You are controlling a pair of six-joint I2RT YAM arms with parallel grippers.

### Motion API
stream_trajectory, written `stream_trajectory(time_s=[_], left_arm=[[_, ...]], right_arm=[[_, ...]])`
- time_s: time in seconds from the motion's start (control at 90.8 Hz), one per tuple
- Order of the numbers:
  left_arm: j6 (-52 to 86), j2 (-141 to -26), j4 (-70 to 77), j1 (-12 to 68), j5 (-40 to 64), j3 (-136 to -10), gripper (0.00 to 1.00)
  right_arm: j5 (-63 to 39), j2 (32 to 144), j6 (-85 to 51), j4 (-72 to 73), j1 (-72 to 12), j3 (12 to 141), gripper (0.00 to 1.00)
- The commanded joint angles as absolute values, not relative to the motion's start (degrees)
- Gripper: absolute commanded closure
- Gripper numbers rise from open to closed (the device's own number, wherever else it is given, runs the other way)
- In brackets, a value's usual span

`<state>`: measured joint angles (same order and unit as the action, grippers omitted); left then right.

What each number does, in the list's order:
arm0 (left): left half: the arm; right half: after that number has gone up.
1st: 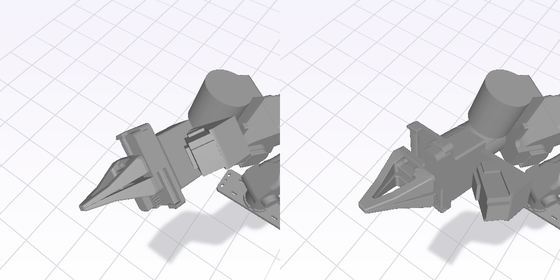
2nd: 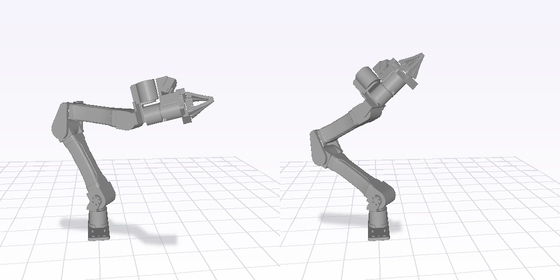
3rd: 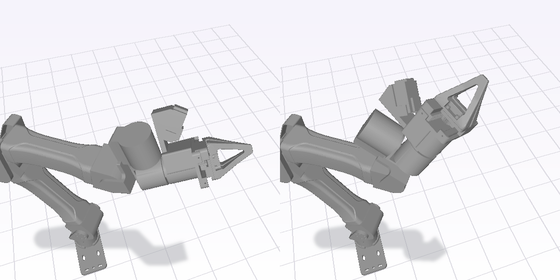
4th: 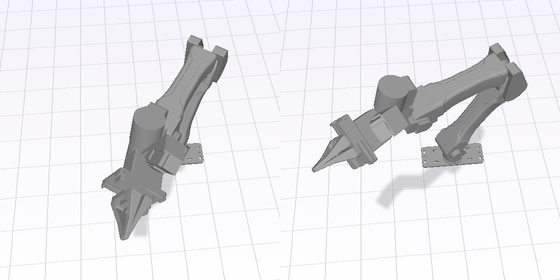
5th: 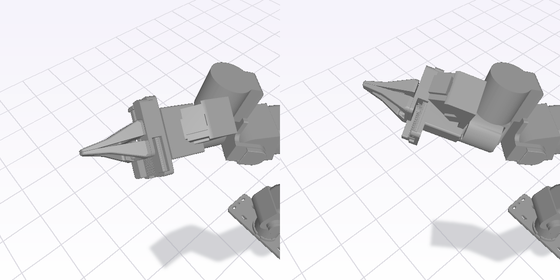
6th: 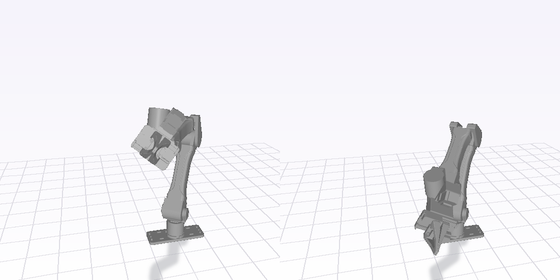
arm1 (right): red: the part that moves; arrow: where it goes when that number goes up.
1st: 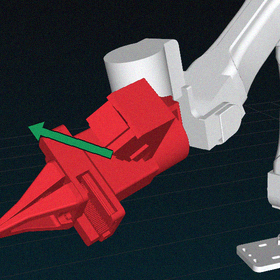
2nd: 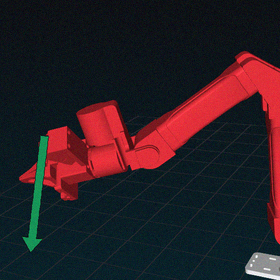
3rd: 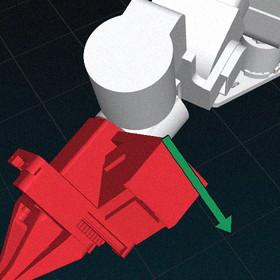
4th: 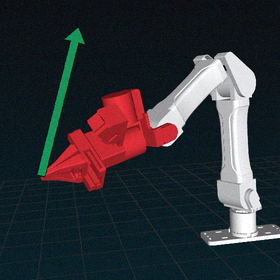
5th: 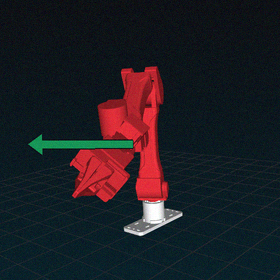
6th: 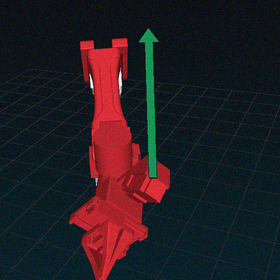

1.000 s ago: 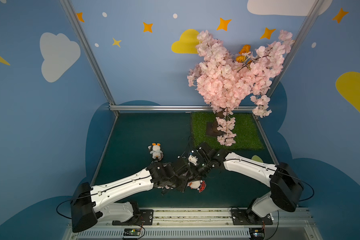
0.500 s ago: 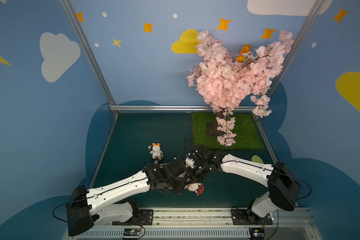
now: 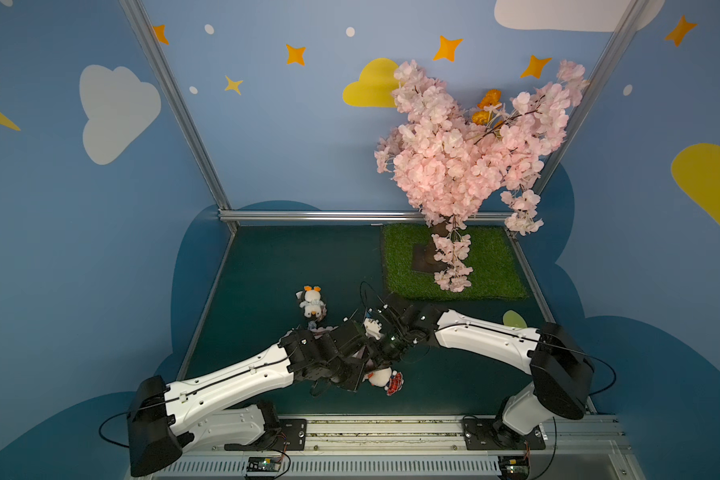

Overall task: Remove the decoration from the bag
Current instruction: Remove the decoration item from the bag.

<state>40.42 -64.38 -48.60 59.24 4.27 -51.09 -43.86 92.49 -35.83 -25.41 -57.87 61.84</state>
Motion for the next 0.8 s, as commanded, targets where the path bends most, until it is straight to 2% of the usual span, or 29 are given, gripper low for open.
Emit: stream_trajectory(time_s=[0.0,0.187,0.418,0.606,0.793], left_arm=[[41.4,-62.7,-55.2,57.7,-2.9,-51.3,0.87],[39.7,-59.1,-50.0,57.1,-2.2,-51.9,0.76],[35.9,-57.9,-44.7,51.4,5.8,-53.4,0.57],[29.1,-60.7,-44.8,42.9,11.5,-57.6,0.52],[21.5,-66.0,-45.1,32.0,16.8,-61.5,0.48]], right_arm=[[-47.0,93.0,-33.9,-31.9,-58.4,61.7,1.00],[-46.2,88.9,-31.8,-36.2,-54.9,60.8,1.00],[-45.4,83.8,-30.1,-40.3,-48.2,59.9,1.00],[-44.6,79.8,-29.9,-42.1,-41.8,59.8,1.00],[-38.0,74.3,-26.5,-48.5,-35.4,60.3,1.00]])
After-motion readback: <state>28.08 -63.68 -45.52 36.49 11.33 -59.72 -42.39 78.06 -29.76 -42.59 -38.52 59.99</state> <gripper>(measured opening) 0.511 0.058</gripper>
